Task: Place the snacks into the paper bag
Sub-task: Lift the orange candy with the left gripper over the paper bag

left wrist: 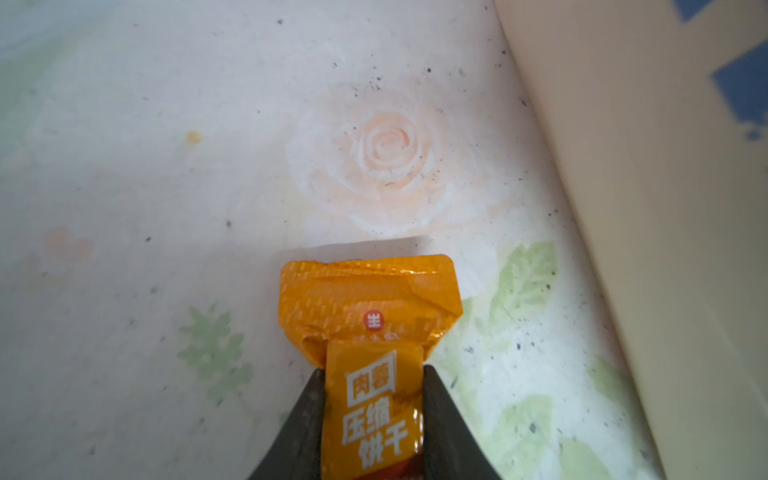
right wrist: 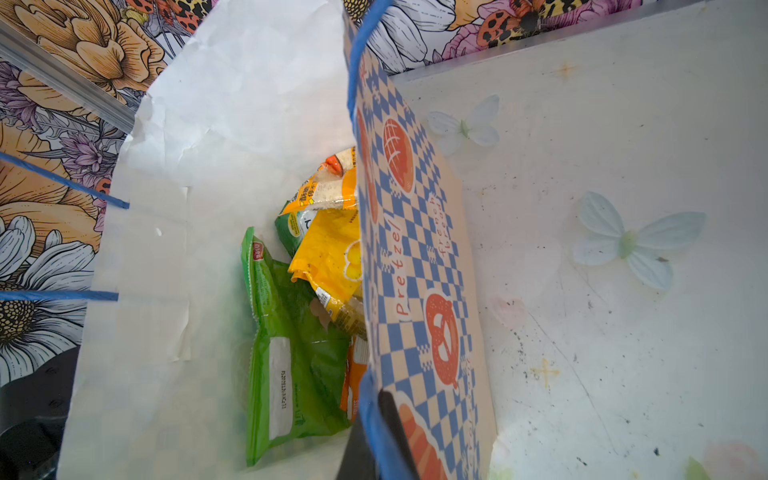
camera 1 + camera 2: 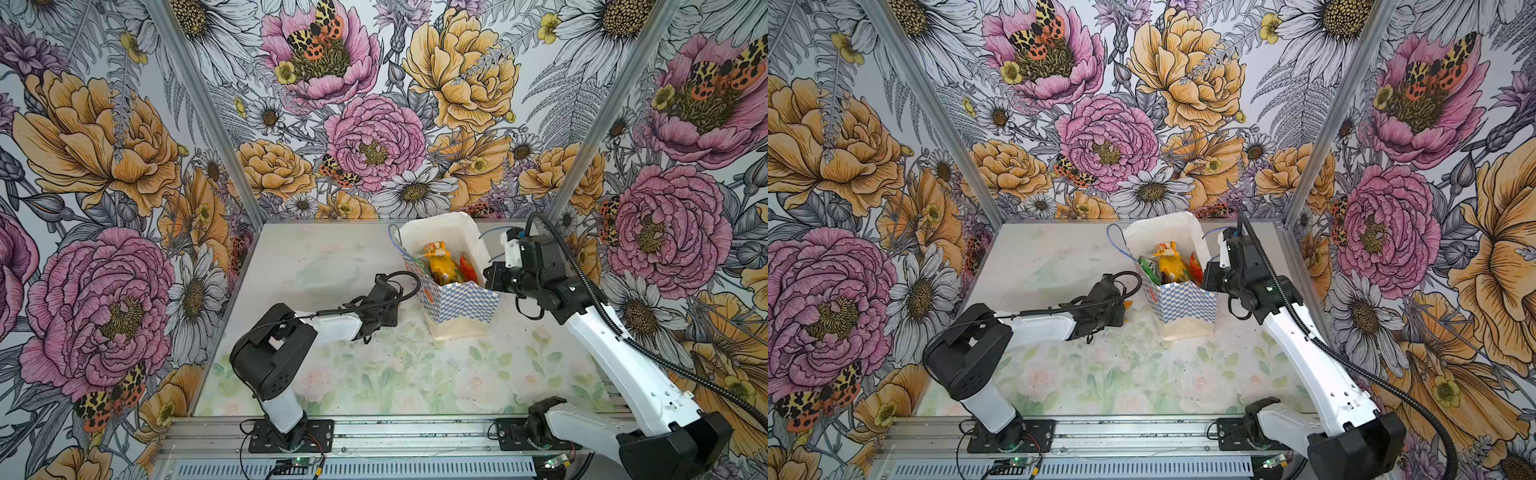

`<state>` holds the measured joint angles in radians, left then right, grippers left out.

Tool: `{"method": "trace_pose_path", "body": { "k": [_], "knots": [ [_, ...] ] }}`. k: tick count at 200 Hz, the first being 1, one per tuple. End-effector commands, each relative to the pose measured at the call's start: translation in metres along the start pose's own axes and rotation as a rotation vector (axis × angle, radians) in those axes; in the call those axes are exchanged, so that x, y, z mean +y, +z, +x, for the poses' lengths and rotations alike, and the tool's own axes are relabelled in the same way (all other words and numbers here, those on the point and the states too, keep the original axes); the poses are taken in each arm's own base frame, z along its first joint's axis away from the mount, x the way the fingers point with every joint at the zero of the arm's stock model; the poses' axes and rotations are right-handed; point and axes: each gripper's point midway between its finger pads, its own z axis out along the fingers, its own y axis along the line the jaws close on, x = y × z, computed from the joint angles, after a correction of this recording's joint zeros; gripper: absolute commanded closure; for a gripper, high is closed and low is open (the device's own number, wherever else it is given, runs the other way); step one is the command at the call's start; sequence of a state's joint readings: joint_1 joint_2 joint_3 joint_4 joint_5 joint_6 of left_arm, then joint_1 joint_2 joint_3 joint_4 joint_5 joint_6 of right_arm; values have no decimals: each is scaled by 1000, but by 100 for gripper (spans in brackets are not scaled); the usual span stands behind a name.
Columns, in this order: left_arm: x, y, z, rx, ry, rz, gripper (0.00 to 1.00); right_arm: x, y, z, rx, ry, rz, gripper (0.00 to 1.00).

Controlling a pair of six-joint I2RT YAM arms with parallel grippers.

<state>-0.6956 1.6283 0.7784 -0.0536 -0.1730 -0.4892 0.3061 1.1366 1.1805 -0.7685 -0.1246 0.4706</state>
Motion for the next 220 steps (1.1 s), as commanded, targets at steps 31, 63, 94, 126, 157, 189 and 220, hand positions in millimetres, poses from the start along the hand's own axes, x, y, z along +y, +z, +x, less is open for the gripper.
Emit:
{"method": "trace_pose_path", "body": {
  "k": [31, 63, 94, 126, 157, 189, 220],
  "knots": [
    [11, -50, -23, -194, -133, 43, 73, 6, -9, -10, -47, -10, -30, 100],
    [22, -82, -30, -226, -137, 15, 74, 6, -10, -12, -54, -12, -28, 100],
    [33, -140, -61, -328, -127, -3, 74, 6, -9, -12, -51, -10, -26, 100],
    [36, -206, -98, -437, -117, 44, 74, 7, -8, -12, -49, -11, -28, 100],
    [18, -249, -127, -480, -60, 104, 74, 7, -10, -13, -53, -8, -30, 100],
    [-19, -270, -151, -484, -47, 221, 75, 8, -10, -11, -49, -6, -37, 100],
    [-77, -289, -167, -487, 25, 330, 75, 8, -12, -12, -56, -4, -36, 100]
  ]
}}
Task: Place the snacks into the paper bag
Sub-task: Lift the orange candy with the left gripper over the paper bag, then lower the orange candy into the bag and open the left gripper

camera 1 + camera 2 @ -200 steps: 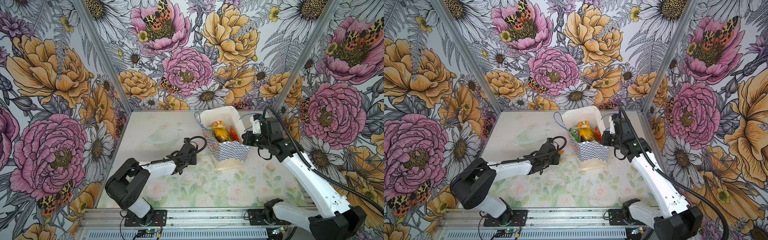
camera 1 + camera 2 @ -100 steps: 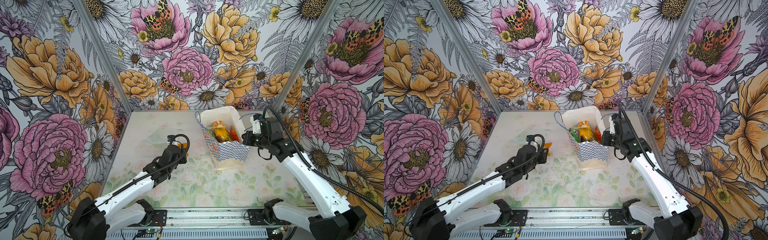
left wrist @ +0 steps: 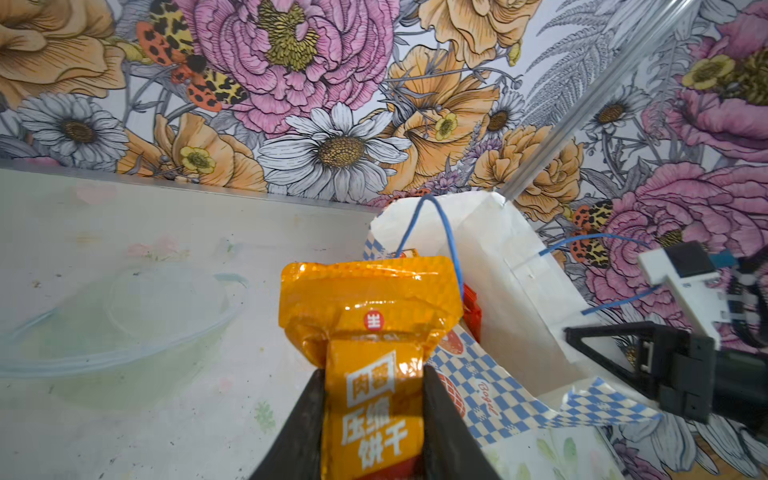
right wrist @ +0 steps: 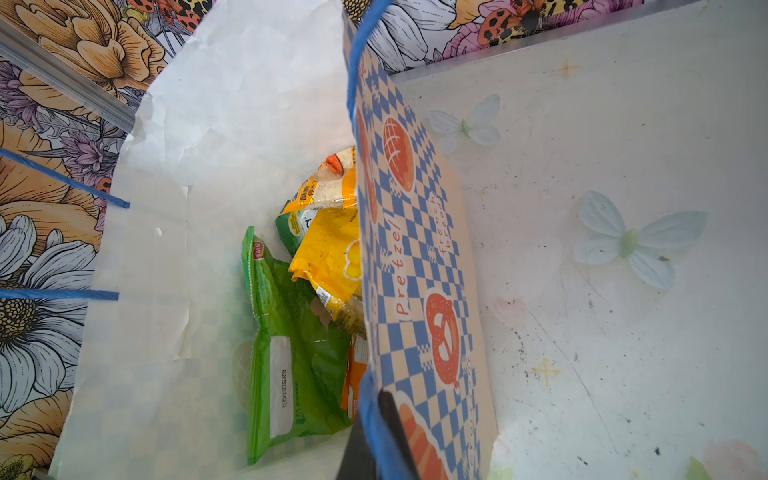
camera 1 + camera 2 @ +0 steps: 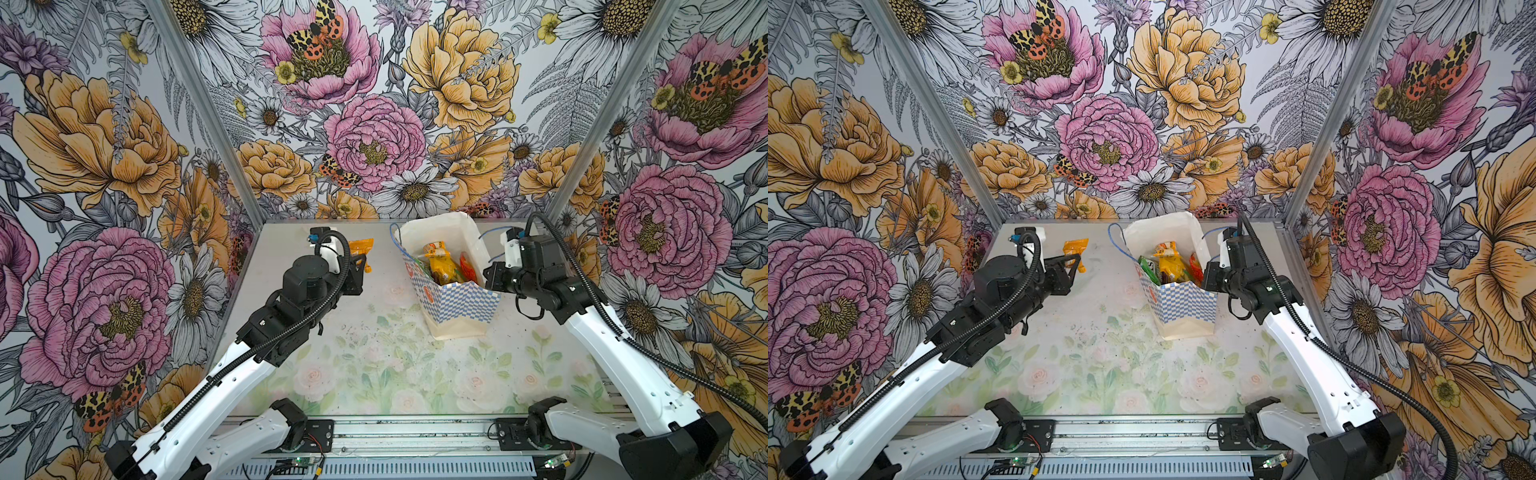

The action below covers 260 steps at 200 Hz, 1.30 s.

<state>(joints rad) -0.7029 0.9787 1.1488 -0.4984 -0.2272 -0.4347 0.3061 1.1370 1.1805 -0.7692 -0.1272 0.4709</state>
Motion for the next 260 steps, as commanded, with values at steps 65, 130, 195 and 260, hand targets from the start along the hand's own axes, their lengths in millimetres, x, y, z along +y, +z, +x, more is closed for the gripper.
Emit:
{"method": "trace_pose_path", "body": {
  "k": [65, 130, 195, 260],
  "knots": [
    [-110, 25, -19, 71, 104, 145, 76, 10, -12, -13, -59, -5, -39, 100],
    [-145, 70, 12, 220, 122, 199, 76, 10, -12, -13, -57, -5, -40, 100],
    [-151, 120, 54, 374, 104, 125, 76, 10, -12, -9, -54, 1, -43, 100],
    [-139, 163, 90, 473, 95, 16, 76, 10, -11, -9, -53, 3, -43, 100]
  ]
}}
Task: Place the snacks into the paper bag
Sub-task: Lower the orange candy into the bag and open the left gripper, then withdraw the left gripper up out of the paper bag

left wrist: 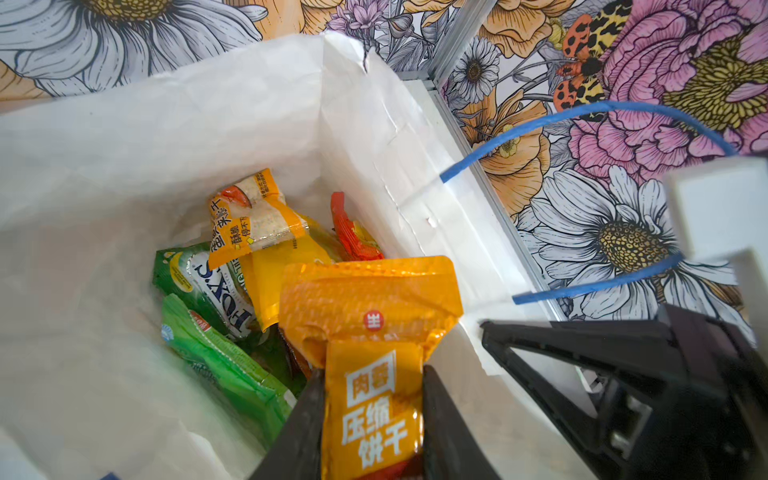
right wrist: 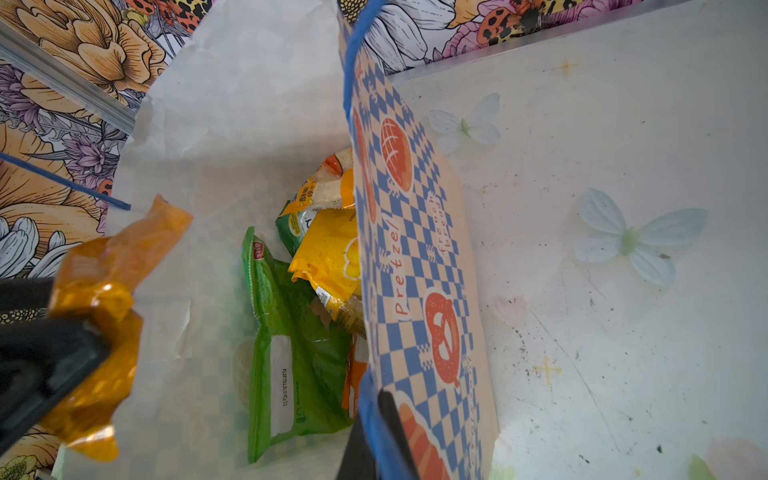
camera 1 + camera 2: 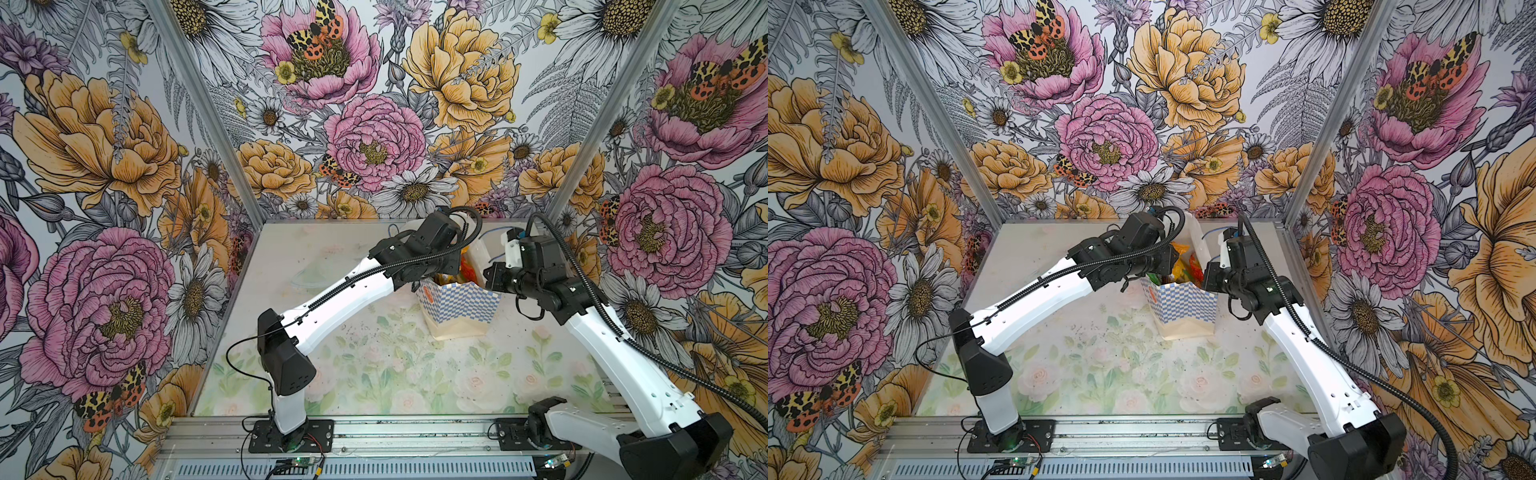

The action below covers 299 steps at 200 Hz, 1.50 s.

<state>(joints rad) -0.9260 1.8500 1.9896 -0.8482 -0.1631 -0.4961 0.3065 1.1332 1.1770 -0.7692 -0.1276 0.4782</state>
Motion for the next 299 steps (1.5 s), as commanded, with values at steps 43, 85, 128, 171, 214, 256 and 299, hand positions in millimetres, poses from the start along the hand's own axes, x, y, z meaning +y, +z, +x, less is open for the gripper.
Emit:
{"method": "trace_pose_path", "body": {
  "k": [43, 85, 128, 171, 214, 256, 299],
  "knots": [
    [4, 41, 15, 119, -21, -47, 76, 9, -11, -8, -51, -6, -40, 100],
    [3, 52, 22, 160, -22, -54, 75, 9, -10, -7, -47, -7, -38, 100],
    [3, 61, 32, 207, -13, -50, 72, 9, -9, -7, -47, -8, -40, 100],
    [2, 60, 31, 202, -3, -47, 61, 10, -9, -8, -46, -10, -41, 100],
    [0, 45, 18, 152, 19, -56, 41, 9, -9, -7, -46, -10, -40, 100],
    [-5, 21, 6, 98, 51, -57, 33, 10, -8, -8, -45, -11, -40, 100],
    [-6, -14, -6, 15, 33, -97, 30, 10, -9, -9, -47, -12, -43, 100]
  ]
}}
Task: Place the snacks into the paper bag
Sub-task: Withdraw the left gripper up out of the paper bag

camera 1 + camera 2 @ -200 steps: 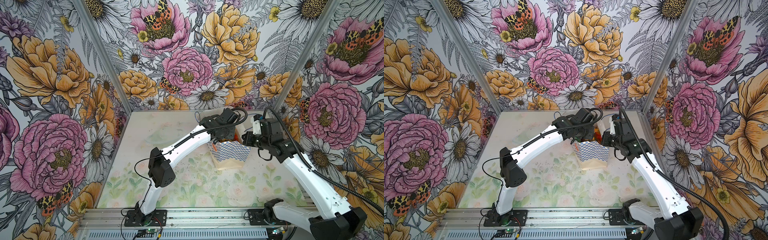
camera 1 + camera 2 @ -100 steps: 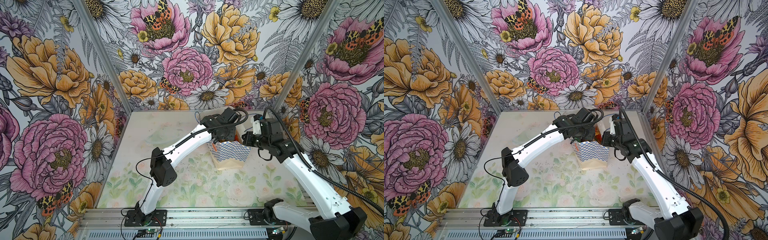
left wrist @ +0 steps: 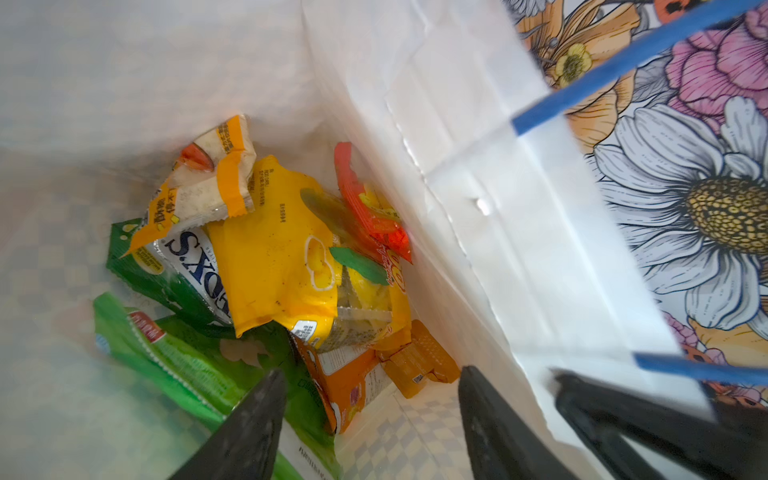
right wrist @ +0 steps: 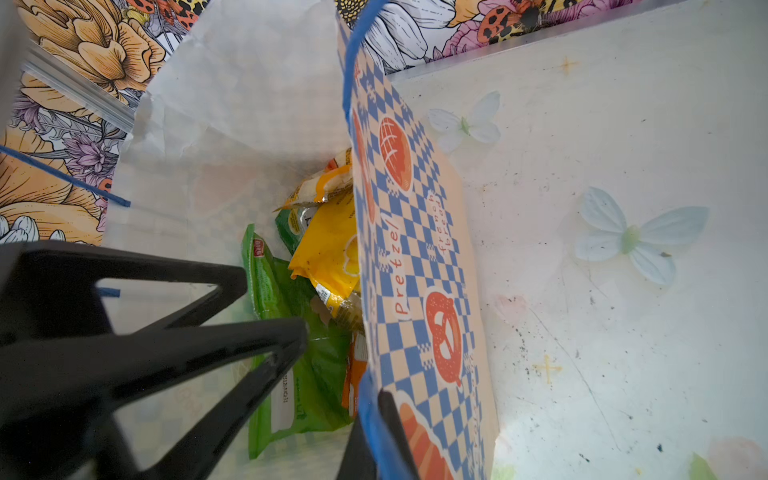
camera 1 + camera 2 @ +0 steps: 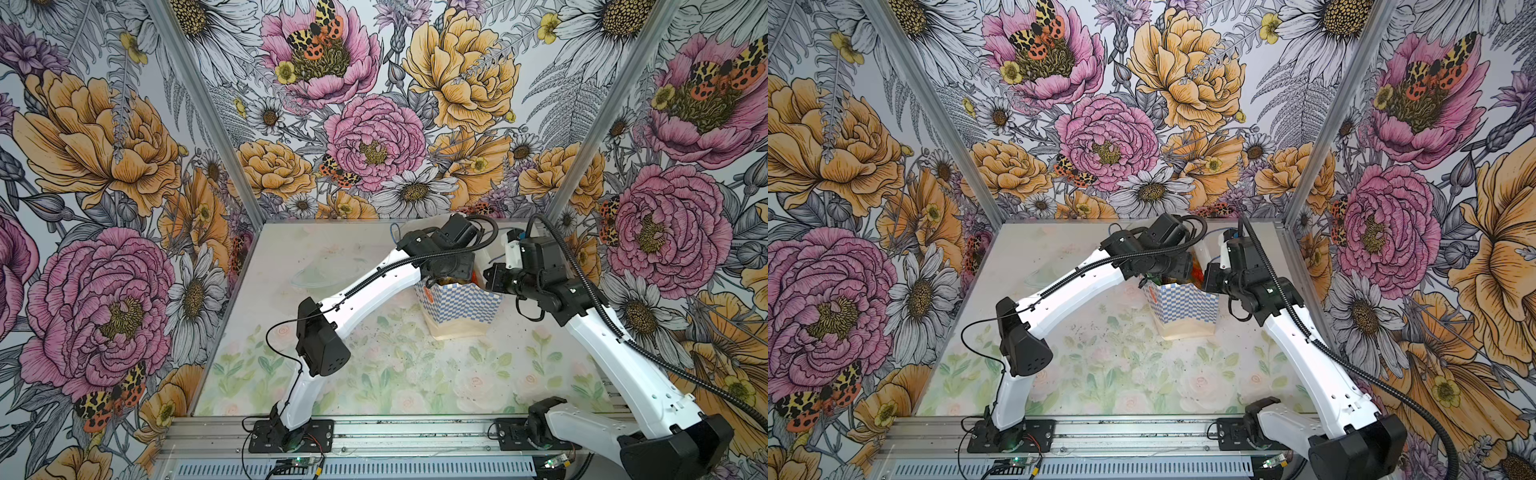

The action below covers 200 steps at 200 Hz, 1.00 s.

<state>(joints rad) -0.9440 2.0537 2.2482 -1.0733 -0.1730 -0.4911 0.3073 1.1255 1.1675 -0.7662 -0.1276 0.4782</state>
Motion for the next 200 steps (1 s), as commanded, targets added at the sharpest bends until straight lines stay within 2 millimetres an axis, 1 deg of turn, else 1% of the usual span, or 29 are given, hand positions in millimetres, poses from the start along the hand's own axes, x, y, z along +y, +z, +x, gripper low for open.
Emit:
{"method": "trace_pose_path", "body": {
  "k": [1, 16, 32, 37, 39, 41, 55, 62, 74, 96, 110, 125, 140, 155, 189, 200],
  "knots": [
    [1, -53, -23, -130, -20, -16, 30, 11, -8, -11, -47, -11, -41, 100],
    [1, -70, -23, -168, -38, -30, 29, 11, -8, -12, -47, -12, -43, 100],
    [-1, -86, -19, -196, -56, -27, 27, 12, -8, -11, -46, -13, -45, 100],
    [-2, -84, -15, -193, -62, -28, 26, 11, -8, -11, -47, -12, -43, 100],
    [-2, -97, -19, -215, -74, -11, 26, 12, -8, -11, -46, -12, -45, 100],
    [-2, -102, -19, -223, -81, -6, 26, 11, -8, -11, -47, -12, -43, 100],
    [-4, -119, -16, -257, -112, 25, 24, 11, -8, -11, -46, -12, -43, 100],
    [-3, -124, -12, -264, -122, 31, 23, 12, -8, -11, -46, -12, -44, 100],
    [6, -132, -5, -271, -153, 26, 22, 12, -8, -11, -46, -14, -45, 100],
    [33, -139, 7, -289, -230, -17, 19, 12, -9, -12, -50, -14, -43, 100],
    [50, -133, 13, -278, -285, -22, 18, 11, -8, -12, -51, -13, -40, 100],
    [65, -119, 16, -249, -338, -16, 18, 12, -8, -13, -52, -10, -42, 100],
    [71, -105, 15, -225, -359, 3, 17, 13, -8, -13, -52, -10, -50, 100],
    [74, -94, 10, -209, -345, 16, 17, 15, -9, -14, -52, -10, -57, 100],
    [98, -67, 7, -174, -370, -42, 17, 19, -7, -12, -42, -14, -68, 100],
    [102, -60, 6, -167, -362, -55, 18, 20, -6, -12, -40, -14, -69, 100]
  ]
}}
